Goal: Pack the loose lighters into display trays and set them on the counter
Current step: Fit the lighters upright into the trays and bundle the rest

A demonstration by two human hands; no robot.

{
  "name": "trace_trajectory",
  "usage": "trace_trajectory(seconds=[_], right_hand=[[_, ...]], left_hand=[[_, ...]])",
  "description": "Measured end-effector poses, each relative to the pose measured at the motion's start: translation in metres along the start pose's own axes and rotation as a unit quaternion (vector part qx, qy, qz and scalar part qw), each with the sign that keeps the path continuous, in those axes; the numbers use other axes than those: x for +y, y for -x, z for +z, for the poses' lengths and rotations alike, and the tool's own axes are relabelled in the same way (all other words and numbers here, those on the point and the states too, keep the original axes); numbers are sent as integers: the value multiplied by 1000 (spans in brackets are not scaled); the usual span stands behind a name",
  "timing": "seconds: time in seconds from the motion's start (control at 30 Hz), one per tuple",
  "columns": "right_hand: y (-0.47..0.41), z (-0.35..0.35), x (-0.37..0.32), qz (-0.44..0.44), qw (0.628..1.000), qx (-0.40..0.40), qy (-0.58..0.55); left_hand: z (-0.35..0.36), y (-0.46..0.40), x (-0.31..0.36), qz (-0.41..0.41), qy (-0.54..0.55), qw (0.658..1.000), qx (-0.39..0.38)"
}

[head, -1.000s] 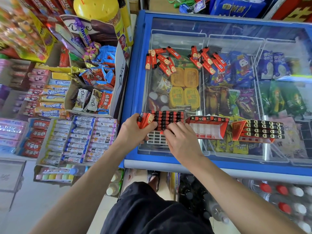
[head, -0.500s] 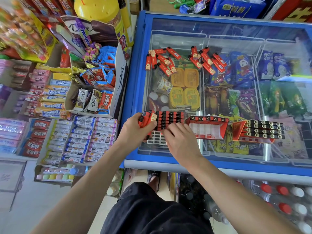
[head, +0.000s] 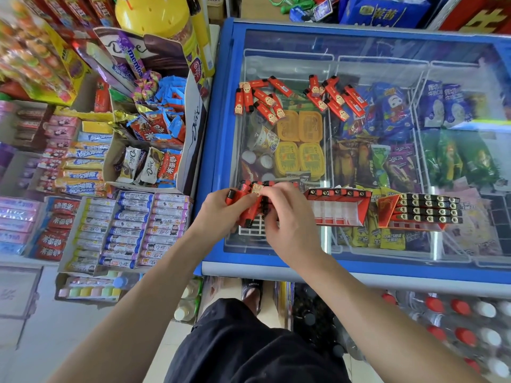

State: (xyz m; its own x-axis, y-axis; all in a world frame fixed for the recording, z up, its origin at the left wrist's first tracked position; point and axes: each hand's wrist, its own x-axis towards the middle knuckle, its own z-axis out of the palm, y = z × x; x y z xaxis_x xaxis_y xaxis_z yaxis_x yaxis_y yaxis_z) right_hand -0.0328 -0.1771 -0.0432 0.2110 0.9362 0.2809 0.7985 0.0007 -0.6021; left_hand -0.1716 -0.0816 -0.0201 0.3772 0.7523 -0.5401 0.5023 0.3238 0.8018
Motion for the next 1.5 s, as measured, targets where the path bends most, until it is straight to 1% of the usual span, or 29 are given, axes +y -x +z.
trace_trajectory(seconds=[0.07, 0.1, 0.2, 0.33, 0.4, 0.5, 0.67, 0.77, 0.83, 0.9, 1.0, 1.1, 1.2, 1.3, 1.4, 1.5], right_hand=[[-5, -5, -6, -42, 999, -30, 5], [-6, -6, -8, -49, 998, -44, 4], [-7, -8, -9, -41, 996, -81, -10], [-9, -13, -4, -42, 989, -138, -38], [-10, -16, -3, -34, 986, -152, -55], [-11, -18, -1, -42, 986, -153, -56], [-7, -16, 7, -14, 990, -129, -51], [-4, -12, 7, 11, 994, -98, -56], [-2, -10, 4, 20, 994, -94, -44], [-1, -9, 0, 23, 994, -100, -35], [-2, -9, -3, 30, 992, -112, -42], [-1, -8, -5, 36, 991, -119, -48], [1, -7, -4, 40, 991, -115, -55], [3, -6, 1, 33, 992, -113, -46], [5, -2, 8, 10, 995, -95, -38], [5, 3, 14, -9, 996, -82, -16]], left_hand=[[-1, -1, 0, -4, 20, 1000, -11], [-1, -2, 0, -3, 26, 1000, -15], [-4, -3, 2, 11, 24, 999, -32], [-14, -4, 7, 43, -19, 996, -82], [-17, -4, 11, 46, -37, 993, -102], [-20, -4, 15, 44, -37, 990, -131], [-21, -5, 14, -19, 88, 989, -115], [-19, -3, 13, -36, 124, 985, -115], [-19, -2, 12, -37, 147, 982, -115], [-18, -2, 10, -33, 143, 983, -114], [-14, -1, 8, -18, 99, 987, -124], [-12, -2, 7, -2, 90, 987, -137], [-13, -4, 5, 3, 93, 987, -130], [-16, -10, -2, -5, 83, 993, -81], [-21, -17, -13, -1, 9, 1000, -20], [-22, -21, -21, 3, -70, 998, 2]])
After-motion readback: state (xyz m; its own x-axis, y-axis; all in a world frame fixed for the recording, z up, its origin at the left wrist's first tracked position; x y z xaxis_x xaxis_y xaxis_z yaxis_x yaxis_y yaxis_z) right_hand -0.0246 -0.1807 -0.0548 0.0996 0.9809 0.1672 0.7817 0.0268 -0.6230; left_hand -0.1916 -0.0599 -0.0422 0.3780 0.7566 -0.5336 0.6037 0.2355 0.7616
